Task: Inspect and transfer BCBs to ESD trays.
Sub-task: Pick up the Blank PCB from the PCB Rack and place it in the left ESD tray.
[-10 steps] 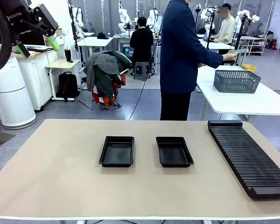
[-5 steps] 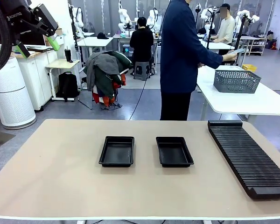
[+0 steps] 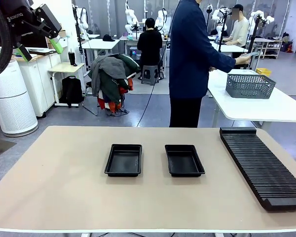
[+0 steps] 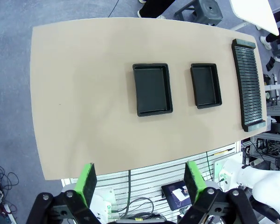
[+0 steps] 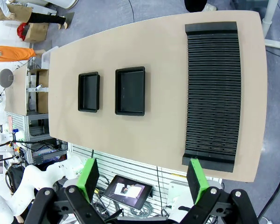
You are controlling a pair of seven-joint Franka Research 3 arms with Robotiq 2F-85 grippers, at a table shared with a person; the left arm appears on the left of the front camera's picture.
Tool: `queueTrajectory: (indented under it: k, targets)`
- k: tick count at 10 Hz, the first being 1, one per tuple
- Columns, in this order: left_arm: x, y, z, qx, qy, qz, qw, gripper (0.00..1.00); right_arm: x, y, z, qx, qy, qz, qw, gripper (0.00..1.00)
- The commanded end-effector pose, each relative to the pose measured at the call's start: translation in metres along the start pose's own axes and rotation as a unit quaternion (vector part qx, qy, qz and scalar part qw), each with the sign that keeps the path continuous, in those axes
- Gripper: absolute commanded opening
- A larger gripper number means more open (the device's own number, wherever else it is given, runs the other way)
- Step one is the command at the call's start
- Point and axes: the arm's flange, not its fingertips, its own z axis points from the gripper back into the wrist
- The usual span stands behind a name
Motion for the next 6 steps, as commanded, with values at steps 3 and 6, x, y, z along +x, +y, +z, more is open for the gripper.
queueTrajectory:
  k: [3,6]
  targets:
    - [-0.0002,-0.0001,0.0004,0.0,0.0,0.0,1.0,1.0,-0.0003,-0.0003,-0.0005,0.0,0.001,0.0,1.0,1.0]
    - [-0.0002,-0.0001,0.0004,0.0,0.0,0.0,1.0,1.0,-0.0003,-0.0003,-0.0005,0.0,0.001,0.0,1.0,1.0]
